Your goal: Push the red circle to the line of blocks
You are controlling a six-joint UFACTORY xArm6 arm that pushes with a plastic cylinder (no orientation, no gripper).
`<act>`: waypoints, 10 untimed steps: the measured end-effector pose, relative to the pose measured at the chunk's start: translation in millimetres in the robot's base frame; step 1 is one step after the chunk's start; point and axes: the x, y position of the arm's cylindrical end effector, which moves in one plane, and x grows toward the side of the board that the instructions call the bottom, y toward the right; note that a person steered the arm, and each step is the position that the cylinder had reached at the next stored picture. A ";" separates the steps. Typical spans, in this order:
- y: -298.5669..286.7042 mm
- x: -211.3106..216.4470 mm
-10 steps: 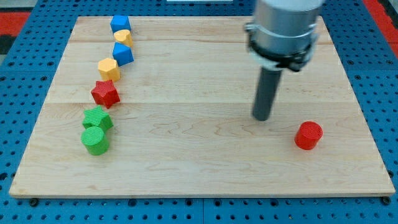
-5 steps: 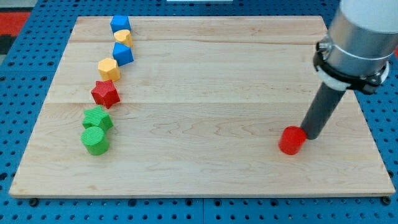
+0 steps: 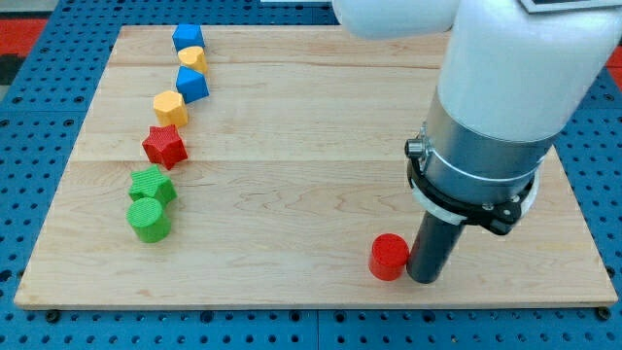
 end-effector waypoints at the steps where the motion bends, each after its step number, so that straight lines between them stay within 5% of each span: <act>1: -6.1 -23.8; 10: -178.6 7.4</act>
